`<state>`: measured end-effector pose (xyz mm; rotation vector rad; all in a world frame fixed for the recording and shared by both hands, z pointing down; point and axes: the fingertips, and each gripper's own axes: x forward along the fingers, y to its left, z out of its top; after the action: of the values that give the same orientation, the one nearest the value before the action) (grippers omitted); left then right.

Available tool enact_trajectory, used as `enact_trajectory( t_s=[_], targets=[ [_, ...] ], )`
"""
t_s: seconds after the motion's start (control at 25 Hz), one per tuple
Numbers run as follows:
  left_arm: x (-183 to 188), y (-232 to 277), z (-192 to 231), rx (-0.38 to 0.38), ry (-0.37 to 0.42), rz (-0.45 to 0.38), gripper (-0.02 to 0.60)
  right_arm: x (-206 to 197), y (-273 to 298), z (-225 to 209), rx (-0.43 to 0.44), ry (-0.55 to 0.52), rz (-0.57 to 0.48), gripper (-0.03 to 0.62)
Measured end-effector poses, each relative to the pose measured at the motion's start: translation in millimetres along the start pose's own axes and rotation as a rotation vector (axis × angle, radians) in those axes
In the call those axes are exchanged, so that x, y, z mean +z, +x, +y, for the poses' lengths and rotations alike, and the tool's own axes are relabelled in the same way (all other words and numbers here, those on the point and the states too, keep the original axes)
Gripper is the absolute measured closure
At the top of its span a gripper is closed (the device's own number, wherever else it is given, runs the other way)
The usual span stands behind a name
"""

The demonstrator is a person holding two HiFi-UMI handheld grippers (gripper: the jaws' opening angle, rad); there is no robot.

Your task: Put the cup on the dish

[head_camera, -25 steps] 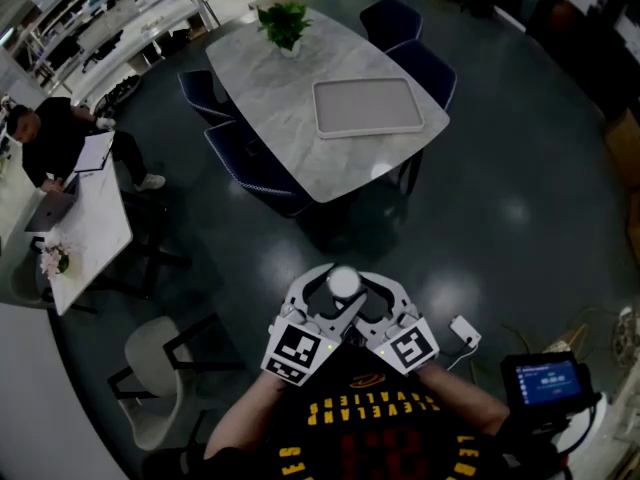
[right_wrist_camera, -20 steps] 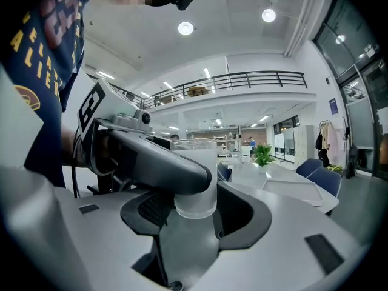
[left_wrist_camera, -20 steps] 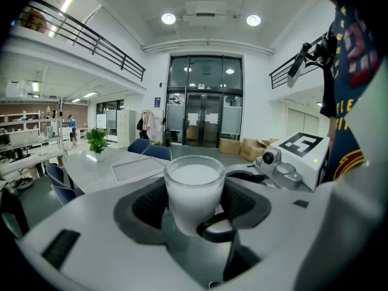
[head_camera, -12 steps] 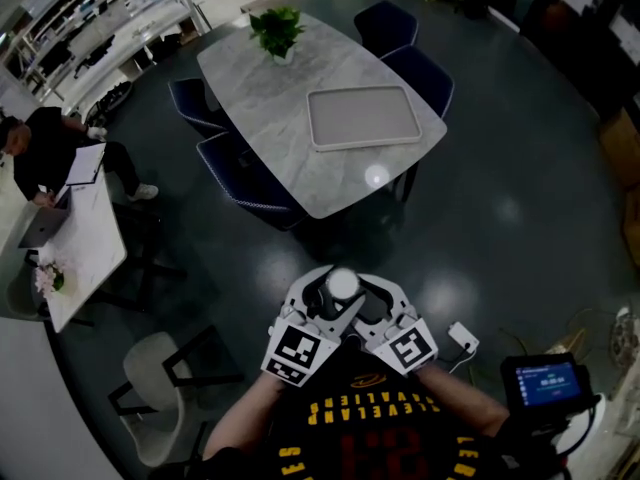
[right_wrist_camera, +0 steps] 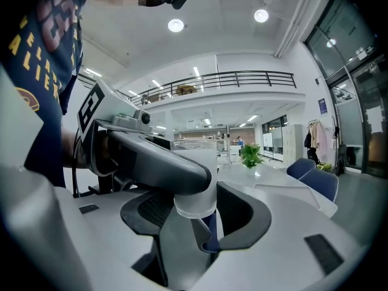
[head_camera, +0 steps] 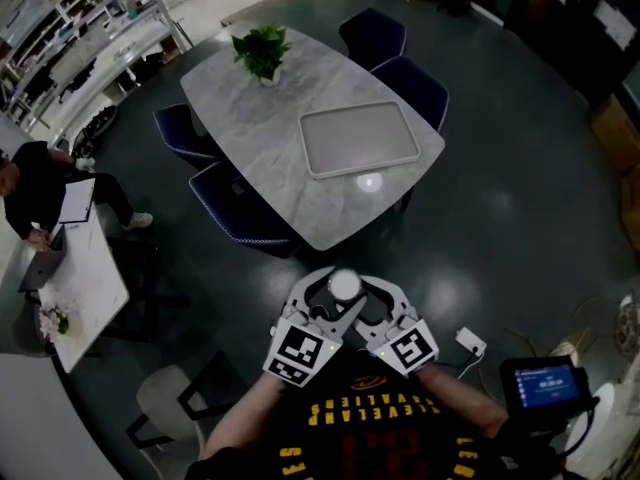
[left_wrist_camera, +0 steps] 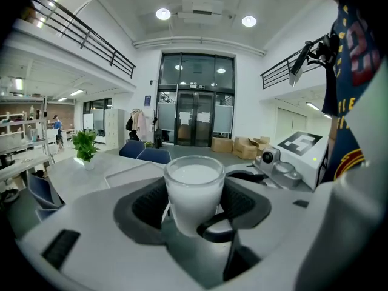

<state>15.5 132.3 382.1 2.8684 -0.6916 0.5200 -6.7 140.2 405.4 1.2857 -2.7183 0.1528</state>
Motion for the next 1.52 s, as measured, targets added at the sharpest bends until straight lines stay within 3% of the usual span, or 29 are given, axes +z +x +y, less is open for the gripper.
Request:
enact_trajectory(
  t_s=[0.64,0.96,1.52],
  targets=[
    [12,3,94,-0.063,0.027,-0.016,0.316,19,90,-26,-0.069,-0.013,0.035,0.375],
    [7,5,118,-0.111,0.017,-0.018,0.316,16,115,-32,-0.11,0.004,0.056,0.375],
    [2,22,159,-0.076,-0.007,0.008,0.316,10,152,-53,-0.073,0.015,0.074,0.375]
  ],
)
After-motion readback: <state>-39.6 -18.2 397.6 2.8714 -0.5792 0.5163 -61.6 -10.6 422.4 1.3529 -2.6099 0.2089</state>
